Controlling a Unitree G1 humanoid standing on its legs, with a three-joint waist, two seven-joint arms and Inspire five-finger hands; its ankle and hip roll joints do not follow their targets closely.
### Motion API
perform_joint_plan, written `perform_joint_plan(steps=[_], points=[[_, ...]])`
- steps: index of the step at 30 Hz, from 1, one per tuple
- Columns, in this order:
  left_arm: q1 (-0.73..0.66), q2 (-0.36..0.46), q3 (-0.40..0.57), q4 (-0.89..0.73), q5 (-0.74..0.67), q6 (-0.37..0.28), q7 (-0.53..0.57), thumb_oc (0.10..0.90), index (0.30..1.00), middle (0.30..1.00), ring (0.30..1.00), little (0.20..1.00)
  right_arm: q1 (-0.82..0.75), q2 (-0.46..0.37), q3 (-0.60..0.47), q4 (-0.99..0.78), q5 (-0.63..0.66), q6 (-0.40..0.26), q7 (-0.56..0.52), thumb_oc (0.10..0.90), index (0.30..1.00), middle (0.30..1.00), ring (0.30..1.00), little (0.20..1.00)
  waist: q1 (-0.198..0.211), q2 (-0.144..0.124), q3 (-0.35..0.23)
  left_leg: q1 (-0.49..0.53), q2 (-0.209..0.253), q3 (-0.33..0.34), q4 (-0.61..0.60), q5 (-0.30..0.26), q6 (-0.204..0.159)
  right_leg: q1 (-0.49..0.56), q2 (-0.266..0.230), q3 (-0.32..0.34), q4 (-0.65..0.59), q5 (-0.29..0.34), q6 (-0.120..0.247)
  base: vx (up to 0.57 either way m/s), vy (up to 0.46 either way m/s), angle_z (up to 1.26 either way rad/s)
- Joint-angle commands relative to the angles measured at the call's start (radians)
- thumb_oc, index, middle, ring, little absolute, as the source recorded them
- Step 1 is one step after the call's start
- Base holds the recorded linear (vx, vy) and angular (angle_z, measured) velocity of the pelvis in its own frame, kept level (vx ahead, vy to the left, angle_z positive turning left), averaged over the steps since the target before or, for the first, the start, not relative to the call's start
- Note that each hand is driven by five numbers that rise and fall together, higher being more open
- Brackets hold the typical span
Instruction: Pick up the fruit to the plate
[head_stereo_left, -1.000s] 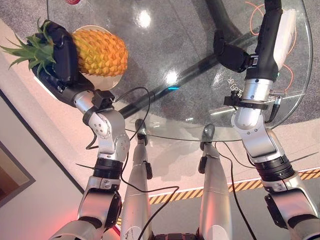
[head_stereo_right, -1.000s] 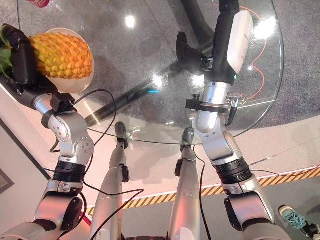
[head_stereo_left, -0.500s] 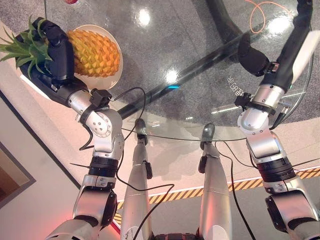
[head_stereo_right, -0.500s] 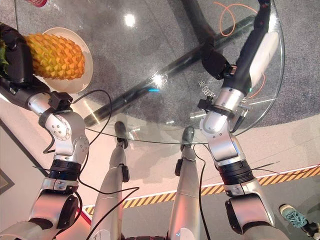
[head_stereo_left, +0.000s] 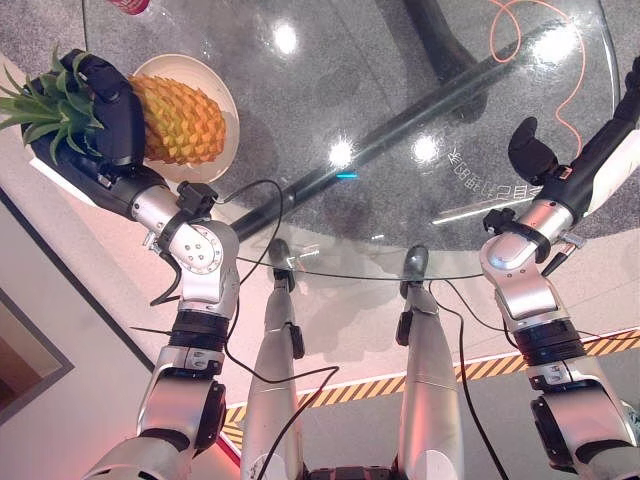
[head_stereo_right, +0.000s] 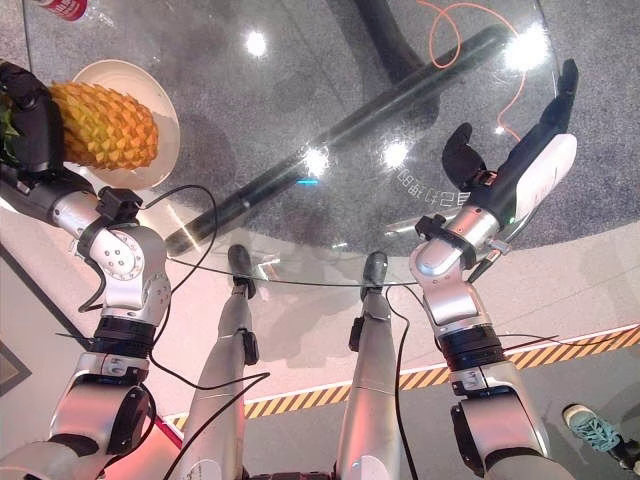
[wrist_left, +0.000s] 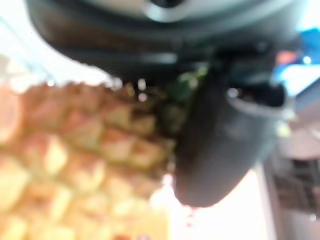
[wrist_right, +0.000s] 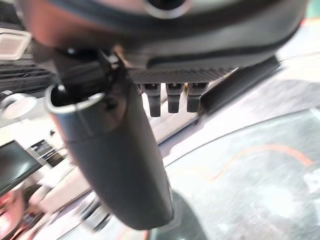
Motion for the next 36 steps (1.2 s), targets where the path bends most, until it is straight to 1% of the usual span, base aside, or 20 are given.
perform_joint_plan(steps=[1, 4, 6, 9, 14, 22, 23, 30, 35, 36], points=[[-0.143, 0.131, 0.016, -0.014, 0.150, -0.151, 0.068, 0.100, 0.300, 0.300, 0.300, 0.200, -0.050, -0.060, -0.075, 0.014, 0.062, -0.091, -0.147, 0.800, 0.900, 0.900, 0.900, 0.900, 0.009, -0.040, -0.024, 0.009, 0.032, -0.040, 0.073, -0.100, -0.048, 0.089, 0.037, -0.056, -0.192, 0.155, -0.021, 0.00, 0.000, 0.00], [-0.167, 0.152, 0.005, 0.029, 0.172, -0.151, 0.096, 0.100, 0.300, 0.300, 0.300, 0.200, -0.049, -0.067, -0.087, 0.101, 0.154, -0.141, -0.154, 0.800, 0.900, 0.900, 0.900, 0.900, 0.008, -0.041, -0.024, 0.006, 0.034, -0.039, 0.077, -0.103, -0.050, 0.087, 0.038, -0.056, -0.190, 0.152, -0.022, 0.00, 0.000, 0.00], [-0.191, 0.184, -0.009, 0.069, 0.163, -0.154, 0.107, 0.100, 0.300, 0.300, 0.300, 0.200, -0.043, -0.073, -0.096, 0.195, 0.239, -0.199, -0.158, 0.800, 0.900, 0.900, 0.900, 0.900, 0.007, -0.043, -0.024, 0.002, 0.036, -0.040, 0.081, -0.106, -0.053, 0.085, 0.039, -0.058, -0.190, 0.150, -0.023, 0.00, 0.000, 0.00], [-0.222, 0.213, -0.029, 0.111, 0.139, -0.157, 0.105, 0.100, 0.300, 0.300, 0.300, 0.200, -0.049, -0.078, -0.097, 0.280, 0.321, -0.233, -0.162, 0.800, 0.900, 0.900, 0.900, 0.900, 0.006, -0.048, -0.024, 0.000, 0.038, -0.041, 0.084, -0.109, -0.055, 0.084, 0.040, -0.060, -0.189, 0.148, -0.025, 0.00, 0.000, 0.00], [-0.273, 0.253, -0.056, 0.174, 0.117, -0.158, 0.101, 0.100, 0.300, 0.300, 0.300, 0.200, -0.061, -0.093, -0.099, 0.413, 0.425, -0.261, -0.164, 0.800, 0.900, 0.900, 0.900, 0.900, 0.004, -0.054, -0.024, -0.005, 0.040, -0.040, 0.090, -0.112, -0.056, 0.082, 0.041, -0.063, -0.190, 0.147, -0.027, 0.00, -0.015, -0.04], [-0.327, 0.283, -0.092, 0.243, 0.082, -0.168, 0.103, 0.100, 0.300, 0.300, 0.300, 0.200, -0.087, -0.104, -0.114, 0.606, 0.542, -0.270, -0.125, 0.800, 0.900, 0.900, 0.900, 0.900, 0.007, -0.053, -0.024, -0.011, 0.038, -0.045, 0.094, -0.118, -0.054, 0.079, 0.042, -0.065, -0.193, 0.144, -0.030, 0.00, 0.000, 0.00], [-0.332, 0.286, -0.096, 0.250, 0.079, -0.171, 0.101, 0.100, 0.300, 0.300, 0.300, 0.200, -0.088, -0.106, -0.116, 0.632, 0.561, -0.277, -0.115, 0.800, 0.900, 0.900, 0.900, 0.900, 0.008, -0.052, -0.024, -0.011, 0.039, -0.045, 0.094, -0.119, -0.053, 0.081, 0.042, -0.066, -0.194, 0.143, -0.030, 0.00, 0.000, 0.00], [-0.363, 0.303, -0.122, 0.299, 0.061, -0.178, 0.089, 0.100, 0.300, 0.300, 0.300, 0.200, -0.085, -0.122, -0.133, 0.804, 0.660, -0.273, -0.028, 0.800, 0.900, 0.900, 0.900, 0.900, 0.010, -0.051, -0.024, -0.013, 0.039, -0.049, 0.102, -0.124, -0.050, 0.080, 0.045, -0.066, -0.189, 0.138, -0.032, 0.00, 0.000, 0.00], [-0.379, 0.310, -0.135, 0.319, 0.056, -0.171, 0.096, 0.100, 0.300, 0.300, 0.300, 0.200, -0.075, -0.119, -0.130, 0.876, 0.709, -0.220, 0.032, 0.800, 0.900, 0.900, 0.900, 0.900, 0.010, -0.053, -0.024, -0.014, 0.041, -0.052, 0.108, -0.127, -0.048, 0.081, 0.046, -0.066, -0.186, 0.135, -0.033, 0.00, 0.000, 0.00], [-0.382, 0.311, -0.137, 0.322, 0.060, -0.165, 0.104, 0.100, 0.300, 0.300, 0.300, 0.200, -0.071, -0.119, -0.129, 0.889, 0.722, -0.192, 0.058, 0.800, 0.900, 0.900, 0.900, 0.900, 0.011, -0.054, -0.024, -0.014, 0.040, -0.053, 0.109, -0.128, -0.048, 0.082, 0.047, -0.066, -0.186, 0.134, -0.033, 0.00, 0.000, 0.00]])
